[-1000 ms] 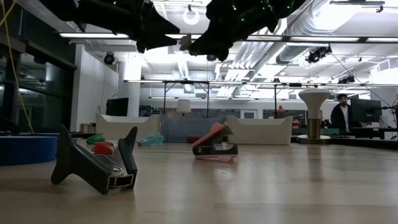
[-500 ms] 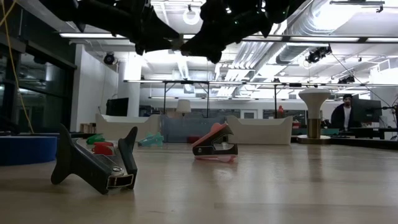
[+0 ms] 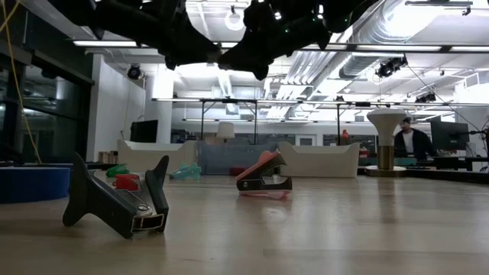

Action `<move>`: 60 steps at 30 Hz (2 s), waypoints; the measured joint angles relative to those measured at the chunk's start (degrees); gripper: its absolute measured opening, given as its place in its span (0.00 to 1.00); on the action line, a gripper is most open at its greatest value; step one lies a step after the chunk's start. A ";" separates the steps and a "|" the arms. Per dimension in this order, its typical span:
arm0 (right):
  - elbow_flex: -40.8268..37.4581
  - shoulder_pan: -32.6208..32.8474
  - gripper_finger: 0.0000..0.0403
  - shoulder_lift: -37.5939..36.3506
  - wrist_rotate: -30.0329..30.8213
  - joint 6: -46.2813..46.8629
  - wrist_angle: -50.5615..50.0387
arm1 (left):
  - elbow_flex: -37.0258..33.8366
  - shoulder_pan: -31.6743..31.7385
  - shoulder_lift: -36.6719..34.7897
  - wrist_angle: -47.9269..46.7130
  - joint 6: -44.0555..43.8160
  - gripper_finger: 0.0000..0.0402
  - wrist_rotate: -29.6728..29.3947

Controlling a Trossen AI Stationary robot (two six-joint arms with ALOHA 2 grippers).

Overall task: Pick and place Stapler, Stapler remover, tape
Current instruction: Put the gray staple remover into the left white bin

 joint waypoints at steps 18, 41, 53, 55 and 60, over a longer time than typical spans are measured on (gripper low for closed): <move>0.00 0.00 0.19 -0.03 -1.32 0.02 0.45 | -0.02 0.00 0.00 0.13 0.08 0.44 1.44; 0.00 0.00 0.19 -0.05 -1.95 0.14 0.00 | -0.02 -0.02 0.00 1.65 -0.76 0.29 2.56; 0.00 0.00 0.19 -0.12 -1.68 0.24 -0.06 | -0.04 -0.02 -0.02 1.36 -0.95 0.23 2.36; 0.00 -0.01 0.19 -0.12 -1.52 0.95 0.01 | -0.04 -0.04 -0.02 1.37 -0.97 0.23 1.78; 0.02 -0.61 0.41 -0.16 0.50 6.25 -0.06 | -0.04 -0.04 -0.14 1.17 0.02 0.22 -2.71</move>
